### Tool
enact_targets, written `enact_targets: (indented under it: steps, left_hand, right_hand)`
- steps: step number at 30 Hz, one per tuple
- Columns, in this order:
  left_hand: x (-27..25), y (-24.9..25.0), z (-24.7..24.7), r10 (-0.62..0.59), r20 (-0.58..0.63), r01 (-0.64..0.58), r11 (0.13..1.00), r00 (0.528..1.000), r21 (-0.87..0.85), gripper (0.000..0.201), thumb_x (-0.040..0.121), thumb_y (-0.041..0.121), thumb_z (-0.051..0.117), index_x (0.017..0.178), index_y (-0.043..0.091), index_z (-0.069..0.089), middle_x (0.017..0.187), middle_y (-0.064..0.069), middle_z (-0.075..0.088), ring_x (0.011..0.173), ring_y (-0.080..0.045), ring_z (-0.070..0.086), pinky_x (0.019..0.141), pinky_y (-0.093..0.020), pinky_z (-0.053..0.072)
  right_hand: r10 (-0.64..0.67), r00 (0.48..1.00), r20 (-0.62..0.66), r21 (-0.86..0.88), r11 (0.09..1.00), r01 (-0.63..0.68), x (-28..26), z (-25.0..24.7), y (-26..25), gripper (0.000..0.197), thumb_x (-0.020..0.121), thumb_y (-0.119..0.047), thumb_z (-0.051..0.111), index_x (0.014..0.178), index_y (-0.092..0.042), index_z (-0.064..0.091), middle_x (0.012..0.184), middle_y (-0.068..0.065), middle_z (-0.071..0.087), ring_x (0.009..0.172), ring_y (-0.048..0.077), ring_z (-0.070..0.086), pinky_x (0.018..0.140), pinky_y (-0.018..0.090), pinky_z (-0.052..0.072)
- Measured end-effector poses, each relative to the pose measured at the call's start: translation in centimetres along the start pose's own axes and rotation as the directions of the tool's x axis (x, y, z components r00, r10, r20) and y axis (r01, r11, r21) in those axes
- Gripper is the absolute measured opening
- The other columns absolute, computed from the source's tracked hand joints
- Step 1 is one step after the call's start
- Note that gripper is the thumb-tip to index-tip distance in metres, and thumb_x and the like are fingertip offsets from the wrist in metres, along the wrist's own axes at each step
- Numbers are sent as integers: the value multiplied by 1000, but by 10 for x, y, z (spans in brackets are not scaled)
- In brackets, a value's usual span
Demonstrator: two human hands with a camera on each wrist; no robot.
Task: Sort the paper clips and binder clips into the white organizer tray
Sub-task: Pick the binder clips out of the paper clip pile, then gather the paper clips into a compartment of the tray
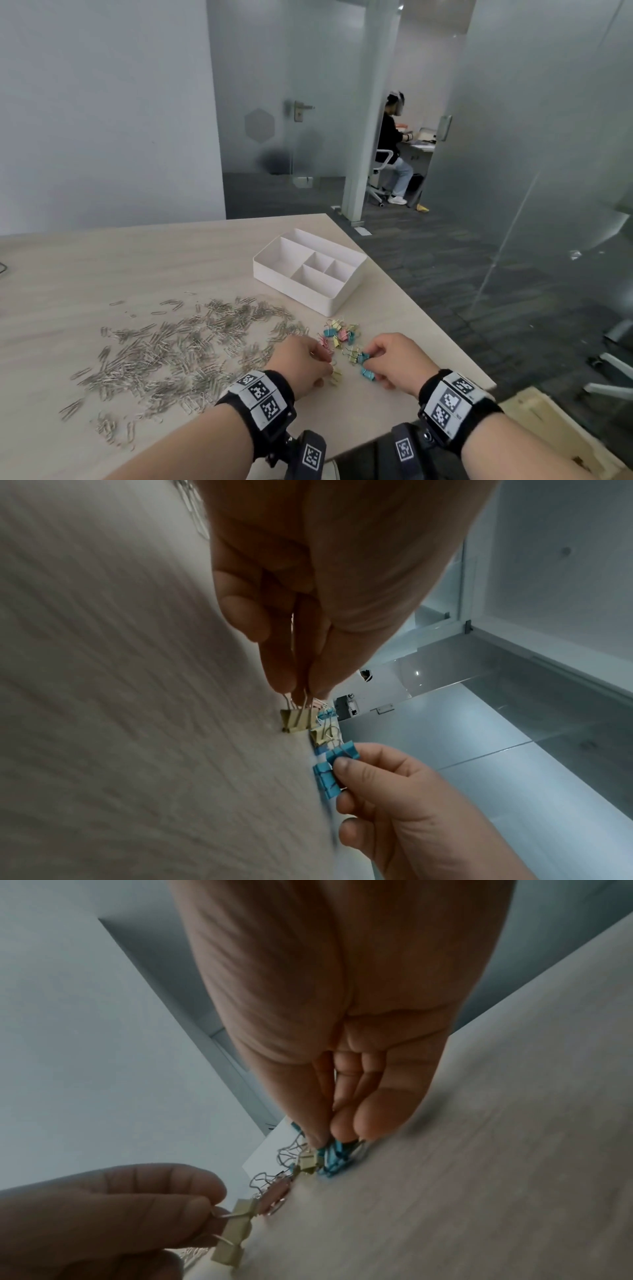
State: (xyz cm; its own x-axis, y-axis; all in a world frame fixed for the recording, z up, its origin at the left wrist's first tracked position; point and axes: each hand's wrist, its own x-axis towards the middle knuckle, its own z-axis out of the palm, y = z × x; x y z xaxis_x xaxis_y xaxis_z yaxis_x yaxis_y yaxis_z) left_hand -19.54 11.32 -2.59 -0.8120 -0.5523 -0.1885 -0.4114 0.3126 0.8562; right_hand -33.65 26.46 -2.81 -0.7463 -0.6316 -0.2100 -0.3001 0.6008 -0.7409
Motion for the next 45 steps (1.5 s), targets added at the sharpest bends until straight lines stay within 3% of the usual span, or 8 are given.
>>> enact_targets:
  steps: [8,13,20,25,28,34,41,45]
  left_hand:
    - [-5,-11,-18,91,-48,-88,994,995,65,6,86,30,69,83,25,70,68,5,70,59,-6,64,46,-16,43]
    - [-8,-32,-54,138,-111,-121,982,984,148,6,83,34,68,78,32,71,72,17,68,66,1,62,67,-22,51]
    - [-17,-58,-101,104,-250,-77,990,963,117,12,89,26,65,81,29,72,70,15,67,57,4,57,57,-14,42]
    - [-19,-75,-127,71,-286,-52,996,956,74,11,90,27,65,82,29,73,69,8,67,45,1,50,47,-14,40]
    - [-18,-82,-139,64,-290,-44,996,955,74,11,89,27,65,82,29,73,72,9,69,54,-1,54,54,-15,43]
    - [-16,-93,-156,26,-284,-29,1000,958,-7,13,90,25,65,81,27,73,70,5,70,52,-5,56,52,-23,49]
    - [-15,-105,-170,51,-241,-58,998,969,-19,12,90,29,66,83,25,74,55,17,60,45,2,47,51,-17,40]
    - [-14,-108,-174,49,-215,-61,997,975,-47,12,90,32,67,82,28,74,55,13,60,47,-4,48,49,-20,42]
  right_hand:
    - [-102,994,-49,-160,983,93,0,0,-6,16,82,-23,74,95,-29,67,89,-3,62,68,10,61,56,21,47]
    - [-234,963,-133,-198,958,206,2,8,-30,7,86,-33,70,91,-33,67,88,-4,57,77,10,60,62,17,44]
    - [-280,954,-107,-143,954,264,18,30,-78,9,91,-34,58,93,-31,66,87,-5,68,77,11,65,75,33,58]
    - [-184,981,-57,-415,898,145,71,38,-97,37,94,-33,49,129,-25,58,132,3,48,96,18,62,93,35,49]
    - [-193,980,-56,-514,847,138,95,45,-115,40,96,-27,44,134,-22,56,142,5,40,107,26,60,95,36,48]
    - [-150,988,30,-734,668,124,124,57,-145,36,94,-16,42,129,-19,52,119,9,65,102,31,63,83,38,53]
    - [-203,978,45,-834,532,148,141,72,-161,39,93,-8,37,131,-16,35,84,4,56,70,24,55,65,37,47]
    - [-203,973,109,-883,430,189,150,78,-165,38,93,-10,37,130,-17,43,95,7,60,78,27,55,67,36,45]
